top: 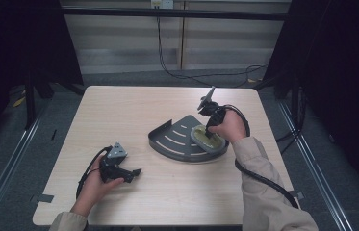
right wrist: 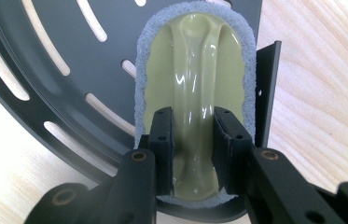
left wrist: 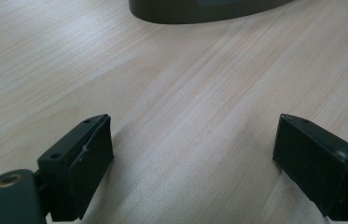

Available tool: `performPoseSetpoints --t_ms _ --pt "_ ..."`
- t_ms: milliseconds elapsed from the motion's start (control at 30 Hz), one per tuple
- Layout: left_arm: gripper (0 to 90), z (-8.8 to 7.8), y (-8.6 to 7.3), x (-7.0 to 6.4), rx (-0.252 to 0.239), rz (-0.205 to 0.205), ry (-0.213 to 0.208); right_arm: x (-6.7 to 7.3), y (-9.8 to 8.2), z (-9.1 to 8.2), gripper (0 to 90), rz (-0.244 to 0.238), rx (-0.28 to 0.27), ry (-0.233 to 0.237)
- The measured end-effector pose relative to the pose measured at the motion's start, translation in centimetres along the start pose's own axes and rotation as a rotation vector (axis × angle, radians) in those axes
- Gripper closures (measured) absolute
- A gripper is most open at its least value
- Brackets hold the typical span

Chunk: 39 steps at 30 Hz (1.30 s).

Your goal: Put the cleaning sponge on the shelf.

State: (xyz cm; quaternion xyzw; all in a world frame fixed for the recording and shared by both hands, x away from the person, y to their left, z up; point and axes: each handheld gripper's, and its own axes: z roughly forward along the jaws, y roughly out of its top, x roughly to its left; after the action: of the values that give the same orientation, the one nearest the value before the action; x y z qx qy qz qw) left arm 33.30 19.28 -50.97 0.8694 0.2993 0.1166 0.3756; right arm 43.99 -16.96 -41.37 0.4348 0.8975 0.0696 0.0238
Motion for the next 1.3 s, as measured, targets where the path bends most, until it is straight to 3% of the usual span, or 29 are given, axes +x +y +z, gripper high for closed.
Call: performPoseSetpoints --t_ms 1300 --pt "11.3 -0.01 0.0 0.0 0.001 0.0 0.0 -0.62 -0.51 0.81 70.8 0.035 -0.006 0.003"
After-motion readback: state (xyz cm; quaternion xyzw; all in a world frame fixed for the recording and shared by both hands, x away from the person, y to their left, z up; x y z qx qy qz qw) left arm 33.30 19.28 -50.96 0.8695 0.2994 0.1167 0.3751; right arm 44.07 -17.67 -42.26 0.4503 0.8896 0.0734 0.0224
